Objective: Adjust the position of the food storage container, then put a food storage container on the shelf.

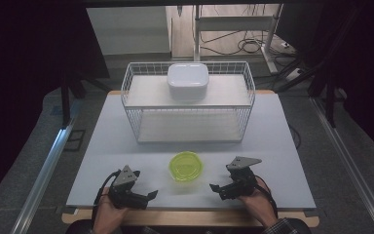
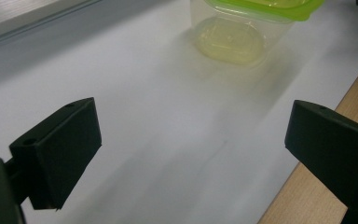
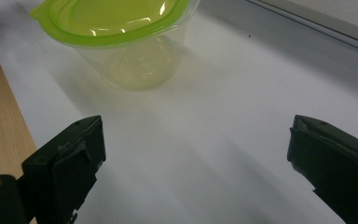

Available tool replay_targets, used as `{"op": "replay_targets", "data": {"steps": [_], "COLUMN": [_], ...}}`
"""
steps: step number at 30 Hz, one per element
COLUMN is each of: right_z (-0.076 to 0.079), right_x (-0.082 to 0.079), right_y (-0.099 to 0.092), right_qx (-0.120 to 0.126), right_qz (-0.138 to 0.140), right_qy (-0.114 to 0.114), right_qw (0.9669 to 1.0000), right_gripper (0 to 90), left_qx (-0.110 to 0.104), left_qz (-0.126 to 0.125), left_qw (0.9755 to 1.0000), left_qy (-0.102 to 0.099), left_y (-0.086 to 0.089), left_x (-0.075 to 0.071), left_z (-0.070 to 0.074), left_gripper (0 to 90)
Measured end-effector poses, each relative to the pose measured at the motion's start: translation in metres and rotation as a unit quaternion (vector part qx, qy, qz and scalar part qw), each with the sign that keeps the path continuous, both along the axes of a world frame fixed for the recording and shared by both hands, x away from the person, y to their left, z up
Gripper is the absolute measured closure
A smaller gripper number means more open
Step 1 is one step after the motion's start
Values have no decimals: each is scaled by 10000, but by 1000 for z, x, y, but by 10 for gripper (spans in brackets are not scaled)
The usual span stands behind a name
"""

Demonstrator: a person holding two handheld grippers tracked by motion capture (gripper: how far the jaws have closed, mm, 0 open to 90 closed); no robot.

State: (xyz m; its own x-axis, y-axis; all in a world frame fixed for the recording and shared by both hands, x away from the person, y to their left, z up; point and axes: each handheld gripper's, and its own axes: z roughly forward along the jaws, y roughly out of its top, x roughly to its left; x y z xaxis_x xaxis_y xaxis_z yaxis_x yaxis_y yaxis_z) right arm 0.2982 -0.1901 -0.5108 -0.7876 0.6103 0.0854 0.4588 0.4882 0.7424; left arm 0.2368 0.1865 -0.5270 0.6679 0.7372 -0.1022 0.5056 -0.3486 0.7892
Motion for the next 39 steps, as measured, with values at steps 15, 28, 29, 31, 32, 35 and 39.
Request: {"op": "replay_targets", "data": {"steps": [15, 28, 29, 31, 32, 35, 39], "right_z": [4, 20, 21, 23, 24, 27, 30], "right_x": [4, 20, 21, 24, 25, 31, 40], "right_y": [0, 7, 7, 7, 7, 8, 11], "right_qx": [228, 566, 590, 663, 678, 716, 886], "right_qz": [-49, -152, -171, -181, -186, -228, -205], "right_qy": [-172, 513, 620, 759, 772, 828, 992], "right_qw": [9996, 9970, 9962, 9947, 9945, 9937, 9909], "right_gripper": [20, 77, 93, 135, 148, 201, 282], "left_qx": [135, 202, 209, 212, 215, 236, 245], "left_qz": [-121, -150, -151, -160, -163, -170, -169], "left_qw": [9998, 9996, 9996, 9996, 9996, 9995, 9995], "left_qy": [-82, -99, -94, -89, -90, -88, -90], "left_y": [-5, -7, -7, -8, -8, -9, -9], "left_x": [0, 0, 0, 0, 0, 0, 0], "left_z": [-2, -3, -3, -3, -3, -3, -3], "left_gripper": [19, 19, 19, 19, 20, 20, 21]}}
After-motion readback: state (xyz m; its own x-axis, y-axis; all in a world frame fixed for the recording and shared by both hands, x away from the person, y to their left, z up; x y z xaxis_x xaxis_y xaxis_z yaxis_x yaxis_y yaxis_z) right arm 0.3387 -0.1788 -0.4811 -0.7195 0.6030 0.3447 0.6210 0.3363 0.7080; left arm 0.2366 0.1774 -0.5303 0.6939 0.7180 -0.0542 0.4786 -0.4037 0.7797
